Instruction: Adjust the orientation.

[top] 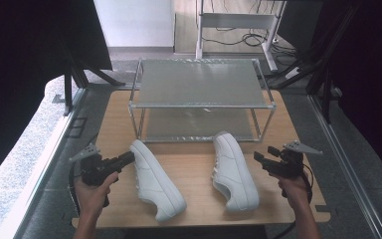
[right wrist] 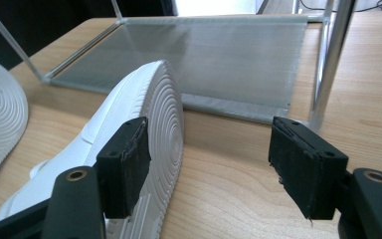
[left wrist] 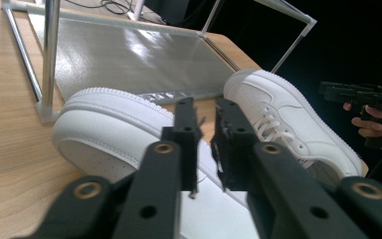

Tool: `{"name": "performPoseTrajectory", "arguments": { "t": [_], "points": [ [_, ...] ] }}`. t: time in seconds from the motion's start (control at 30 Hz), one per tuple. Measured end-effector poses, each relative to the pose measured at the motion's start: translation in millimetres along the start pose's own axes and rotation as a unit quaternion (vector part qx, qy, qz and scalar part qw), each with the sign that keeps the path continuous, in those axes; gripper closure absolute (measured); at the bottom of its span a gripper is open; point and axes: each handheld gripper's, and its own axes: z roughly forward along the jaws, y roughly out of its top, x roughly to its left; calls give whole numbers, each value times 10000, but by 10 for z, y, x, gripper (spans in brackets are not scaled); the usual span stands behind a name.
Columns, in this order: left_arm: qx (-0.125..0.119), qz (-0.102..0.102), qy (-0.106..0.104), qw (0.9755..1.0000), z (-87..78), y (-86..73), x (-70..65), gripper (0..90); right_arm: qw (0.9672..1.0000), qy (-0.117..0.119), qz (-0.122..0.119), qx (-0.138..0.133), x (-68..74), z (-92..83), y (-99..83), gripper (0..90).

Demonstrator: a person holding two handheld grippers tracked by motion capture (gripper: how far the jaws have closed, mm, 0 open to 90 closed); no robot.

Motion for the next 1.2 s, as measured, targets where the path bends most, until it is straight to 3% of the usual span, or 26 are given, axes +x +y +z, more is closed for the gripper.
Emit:
{"name": "performPoseTrajectory", "arguments": {
  "t": [0.37,0.47,0.57,0.63,0.7,0.9,1.2],
  "points": [
    [87,37,-161,9998,-50,-22,-40,900,10000,35,14,22,2,28,9,329],
    [208,6,-222,9995,-58,-34,-77,900,10000,14,56,70,2,16,4,329],
    [334,125,-170,9992,-134,-80,-145,900,9999,-3,114,20,-8,-25,8,329],
    [409,112,-103,9990,-208,-148,-139,900,9999,-49,162,-14,-21,-51,19,329],
    [487,-64,-100,9987,-258,-240,-86,900,9997,-72,220,-44,-36,-68,25,330],
    [698,-283,-116,9971,-264,-501,-32,900,9994,-141,330,-19,-67,-48,10,330],
    [1215,-307,-459,9911,-116,-898,-208,900,9991,-199,365,35,-63,-39,-17,331]
  ]
}}
